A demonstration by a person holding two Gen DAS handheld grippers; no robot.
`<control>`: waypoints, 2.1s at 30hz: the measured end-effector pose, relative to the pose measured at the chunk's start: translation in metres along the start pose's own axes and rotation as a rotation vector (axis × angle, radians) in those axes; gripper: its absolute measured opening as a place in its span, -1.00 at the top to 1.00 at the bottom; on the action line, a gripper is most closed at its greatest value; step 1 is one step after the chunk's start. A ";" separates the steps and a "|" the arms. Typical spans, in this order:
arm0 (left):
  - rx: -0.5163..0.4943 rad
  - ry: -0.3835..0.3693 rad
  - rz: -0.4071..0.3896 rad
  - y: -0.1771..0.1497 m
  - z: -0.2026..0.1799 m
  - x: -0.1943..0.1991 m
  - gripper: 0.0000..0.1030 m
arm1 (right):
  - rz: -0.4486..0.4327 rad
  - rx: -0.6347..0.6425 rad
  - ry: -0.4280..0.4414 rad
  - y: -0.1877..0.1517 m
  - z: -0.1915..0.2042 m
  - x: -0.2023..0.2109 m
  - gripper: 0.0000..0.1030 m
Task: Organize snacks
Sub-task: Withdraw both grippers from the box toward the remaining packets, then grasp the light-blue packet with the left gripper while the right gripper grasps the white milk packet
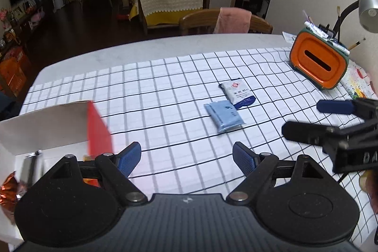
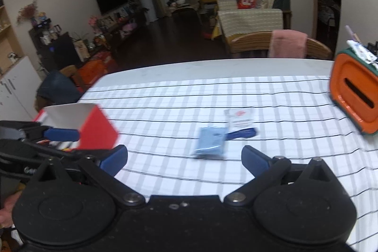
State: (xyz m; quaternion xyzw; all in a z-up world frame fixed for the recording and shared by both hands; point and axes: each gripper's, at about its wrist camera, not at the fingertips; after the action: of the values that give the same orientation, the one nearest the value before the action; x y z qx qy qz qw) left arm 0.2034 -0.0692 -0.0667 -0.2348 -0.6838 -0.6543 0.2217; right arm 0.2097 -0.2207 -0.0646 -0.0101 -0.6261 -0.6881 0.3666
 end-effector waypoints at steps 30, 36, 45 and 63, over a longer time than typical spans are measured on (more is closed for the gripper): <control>0.178 0.052 0.358 0.016 -0.059 -0.213 -0.63 | 0.203 -0.005 -0.077 0.015 -0.134 -0.135 -0.94; 0.149 0.039 0.371 0.017 -0.066 -0.225 -0.29 | 0.218 -0.021 -0.083 0.017 -0.142 -0.151 -0.85; 0.111 0.044 0.358 0.009 -0.069 -0.230 0.07 | 0.241 -0.001 -0.041 0.011 -0.124 -0.173 -0.68; 0.216 0.138 0.299 0.000 -0.010 -0.196 0.07 | 0.271 0.184 -0.058 -0.005 -0.073 -0.215 -0.03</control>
State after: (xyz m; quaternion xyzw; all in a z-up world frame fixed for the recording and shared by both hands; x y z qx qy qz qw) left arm 0.3584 -0.0851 -0.1858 -0.2632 -0.6905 -0.5516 0.3868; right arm 0.3969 -0.1785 -0.1868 -0.0809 -0.6897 -0.5715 0.4373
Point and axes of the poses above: each gripper's, at about its wrist camera, not at the fingertips, and x roughly against the way its jaws point, z to its left, y to its top, and after that the axes turned 14 degrees about -z, right-handed
